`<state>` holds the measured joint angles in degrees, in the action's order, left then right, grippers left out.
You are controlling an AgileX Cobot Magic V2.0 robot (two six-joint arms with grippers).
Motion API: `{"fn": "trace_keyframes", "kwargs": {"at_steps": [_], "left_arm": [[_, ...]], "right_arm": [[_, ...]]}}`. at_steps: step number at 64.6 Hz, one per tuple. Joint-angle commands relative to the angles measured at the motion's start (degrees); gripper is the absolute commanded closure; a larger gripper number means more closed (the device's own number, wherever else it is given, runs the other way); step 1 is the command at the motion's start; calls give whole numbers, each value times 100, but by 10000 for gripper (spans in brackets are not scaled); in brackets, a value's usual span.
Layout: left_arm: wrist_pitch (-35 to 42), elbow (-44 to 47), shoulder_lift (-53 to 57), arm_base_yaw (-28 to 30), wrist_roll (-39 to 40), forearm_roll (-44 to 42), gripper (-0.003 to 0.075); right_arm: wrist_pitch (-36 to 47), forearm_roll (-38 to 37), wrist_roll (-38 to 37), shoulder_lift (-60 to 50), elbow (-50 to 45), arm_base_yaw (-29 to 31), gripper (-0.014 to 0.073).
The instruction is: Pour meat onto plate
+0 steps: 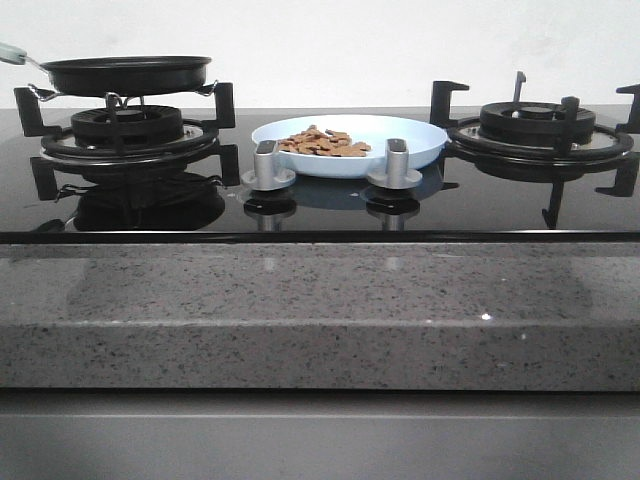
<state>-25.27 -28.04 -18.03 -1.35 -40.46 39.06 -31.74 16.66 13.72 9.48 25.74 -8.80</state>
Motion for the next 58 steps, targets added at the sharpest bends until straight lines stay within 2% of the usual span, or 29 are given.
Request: {"fn": "trace_keyframes", "kwargs": {"at_steps": [1,23,29,36,38,43,58], "left_arm": [[394,-156,-35,-38,44,183,741],[564,-120,-35,-38,122,-23,741],[636,-120,-35,-38,984,-947,741],[663,-120,-32,-38,3094,-2705,741],[706,-96,-23,-45,3483,-3102,741],[940,57,-23,-45,3675,-3494,741],[1708,992,467,-45,3675,-3549,741]], "right_arm": [[459,25,47,73,129,4,654],[459,25,47,73,129,4,654],[459,25,47,73,129,4,654],[459,25,47,73,129,4,654],[459,25,47,73,129,4,654],[459,25,47,73,129,4,654],[459,25,47,73,129,4,654]]}}
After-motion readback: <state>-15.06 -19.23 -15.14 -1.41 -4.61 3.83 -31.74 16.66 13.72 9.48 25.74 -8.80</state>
